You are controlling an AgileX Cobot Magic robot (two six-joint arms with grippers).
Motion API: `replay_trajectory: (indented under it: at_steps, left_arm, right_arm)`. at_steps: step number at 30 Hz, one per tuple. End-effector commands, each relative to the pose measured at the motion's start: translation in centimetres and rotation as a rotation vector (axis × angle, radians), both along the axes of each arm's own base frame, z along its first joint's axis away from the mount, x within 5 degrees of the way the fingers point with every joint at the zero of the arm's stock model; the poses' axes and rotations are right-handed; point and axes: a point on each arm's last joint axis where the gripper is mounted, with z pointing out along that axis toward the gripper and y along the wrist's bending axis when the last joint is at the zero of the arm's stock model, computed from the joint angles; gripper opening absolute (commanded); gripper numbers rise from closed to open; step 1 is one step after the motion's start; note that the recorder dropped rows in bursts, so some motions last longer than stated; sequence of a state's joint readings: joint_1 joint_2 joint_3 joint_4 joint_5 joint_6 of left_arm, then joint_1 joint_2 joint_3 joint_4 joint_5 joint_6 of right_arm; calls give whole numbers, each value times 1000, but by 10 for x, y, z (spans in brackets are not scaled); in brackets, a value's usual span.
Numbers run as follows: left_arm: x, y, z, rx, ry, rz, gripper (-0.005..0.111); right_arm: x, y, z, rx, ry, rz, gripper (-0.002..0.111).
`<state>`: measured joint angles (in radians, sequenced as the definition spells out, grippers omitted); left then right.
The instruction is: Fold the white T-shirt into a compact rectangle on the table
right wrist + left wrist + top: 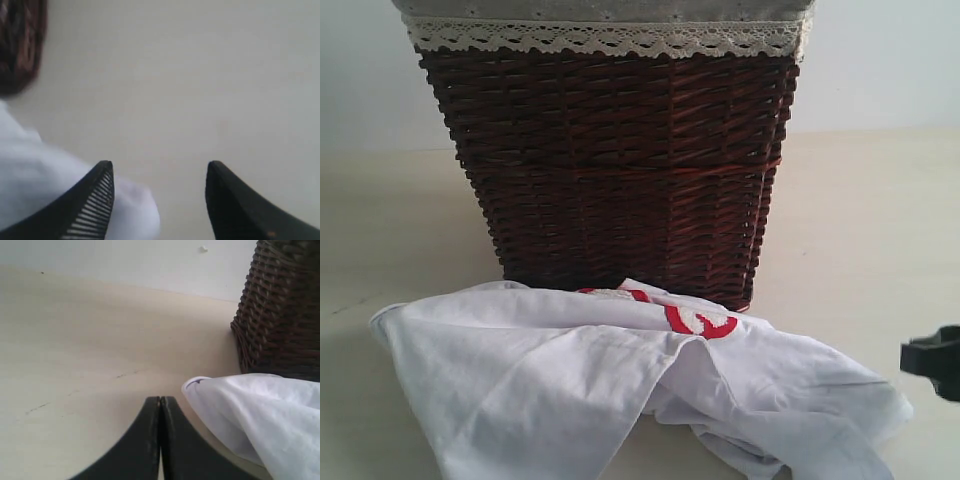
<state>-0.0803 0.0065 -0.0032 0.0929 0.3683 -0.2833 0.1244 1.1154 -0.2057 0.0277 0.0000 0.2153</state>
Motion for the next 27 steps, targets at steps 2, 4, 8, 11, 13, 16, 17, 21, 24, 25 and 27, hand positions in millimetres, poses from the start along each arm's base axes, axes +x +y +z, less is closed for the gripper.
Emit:
replay_trajectory:
  at_steps: [2,4,8,11,13,16,17,21,24,25,27]
  left_arm:
    - [0,0,-1,-5,-2,-1,2]
    - [0,0,-1,-3,-3,-1,2]
    - [0,0,-1,-3,-3,-1,2]
    - [0,0,-1,-3,-3,-1,2]
    - [0,0,-1,-3,-3,-1,2]
    - [0,0,-1,-3,-3,-1,2]
    - [0,0,-1,-3,-3,-1,2]
    - [0,0,-1,-1,-3,-1,2]
    - [0,0,-1,-1,-3,-1,2]
    - [0,0,-1,-1,-3,-1,2]
    - [0,0,-1,-1,-3,-1,2]
  right_arm:
    - [22,3,25,21,-286,5,54]
    - [30,4,33,25,-313,5,54]
    - [48,6,44,56,-338,-17,54]
    - [67,8,52,64,-353,-21,54]
    - [78,10,59,58,-322,-17,54]
    - [83,11,61,33,-128,-10,54]
    - [84,12,60,19,-70,-1,54]
    - [85,13,55,-155,133,211,54]
    - [81,18,47,-325,237,574,54]
    - [77,19,44,-362,275,686,54]
    - [75,20,41,-432,283,850,54]
